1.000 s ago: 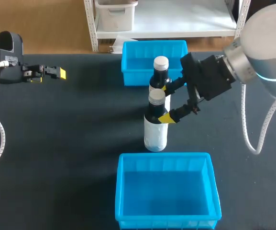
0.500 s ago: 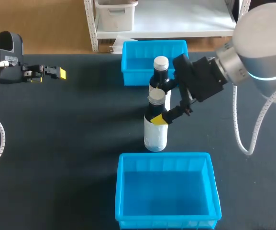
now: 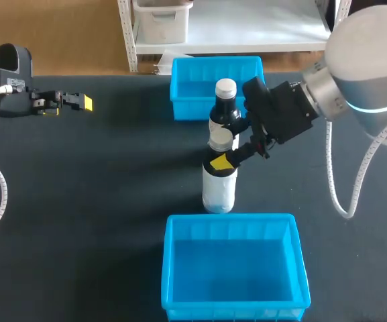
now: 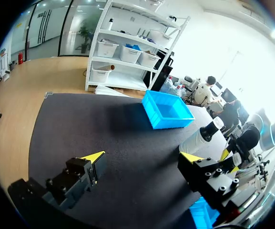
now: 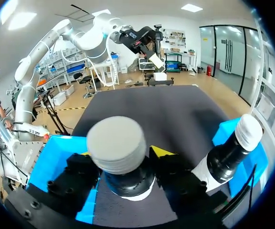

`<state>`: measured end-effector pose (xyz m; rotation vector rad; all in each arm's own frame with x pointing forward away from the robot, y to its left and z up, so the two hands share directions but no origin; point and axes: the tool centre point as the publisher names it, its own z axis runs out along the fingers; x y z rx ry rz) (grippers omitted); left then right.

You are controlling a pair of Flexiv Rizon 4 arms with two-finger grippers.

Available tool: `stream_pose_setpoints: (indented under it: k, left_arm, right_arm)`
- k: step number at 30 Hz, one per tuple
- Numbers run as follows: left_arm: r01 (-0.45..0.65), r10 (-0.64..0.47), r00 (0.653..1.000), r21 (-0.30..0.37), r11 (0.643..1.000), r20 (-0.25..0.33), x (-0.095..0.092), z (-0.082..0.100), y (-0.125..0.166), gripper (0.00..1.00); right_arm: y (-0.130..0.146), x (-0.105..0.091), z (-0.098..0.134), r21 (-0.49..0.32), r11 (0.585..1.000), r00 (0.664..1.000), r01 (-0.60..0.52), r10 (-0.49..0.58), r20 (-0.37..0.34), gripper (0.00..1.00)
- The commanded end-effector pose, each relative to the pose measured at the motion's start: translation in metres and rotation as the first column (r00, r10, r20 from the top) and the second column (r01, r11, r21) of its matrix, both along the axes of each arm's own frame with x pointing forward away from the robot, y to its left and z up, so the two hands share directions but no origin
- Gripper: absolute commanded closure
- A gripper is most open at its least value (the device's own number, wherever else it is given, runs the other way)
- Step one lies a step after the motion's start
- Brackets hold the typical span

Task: Pick up the bottle, and place it in the far bin if it is heavy, or in the near bin if it is light.

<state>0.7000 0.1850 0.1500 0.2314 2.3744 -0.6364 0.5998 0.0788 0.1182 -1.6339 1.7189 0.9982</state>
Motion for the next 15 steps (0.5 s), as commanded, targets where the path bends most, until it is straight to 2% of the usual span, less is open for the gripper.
stream_pose_setpoints:
  k: [1, 4, 5, 9, 15]
  left_arm:
    - [0.0, 0.0, 1.0, 0.0, 1.0, 0.0, 0.0, 0.0, 0.0, 0.0]
    - [0.0, 0.0, 1.0, 0.0, 1.0, 0.0, 0.0, 0.0, 0.0, 0.0]
    - [0.0, 0.0, 1.0, 0.0, 1.0, 0.0, 0.0, 0.0, 0.0, 0.0]
    - [0.0, 0.0, 1.0, 0.0, 1.0, 0.0, 0.0, 0.0, 0.0, 0.0]
    - [0.0, 0.0, 1.0, 0.0, 1.0, 0.0, 0.0, 0.0, 0.0, 0.0]
  right_arm:
    - [-0.001, 0.0, -0.002, 0.004, 1.0, 1.0, -0.001, 0.001, 0.0, 0.51]
    - [-0.001, 0.001, -0.002, 0.003, 1.0, 1.0, 0.001, -0.001, 0.0, 0.57]
    - [-0.001, 0.001, -0.002, 0.003, 1.0, 1.0, 0.003, -0.003, 0.0, 0.63]
    - [-0.003, 0.001, -0.001, 0.003, 1.0, 1.0, 0.009, -0.009, 0.004, 1.0]
    - [-0.018, 0.005, 0.004, -0.007, 0.999, 0.999, 0.035, -0.035, 0.024, 1.0]
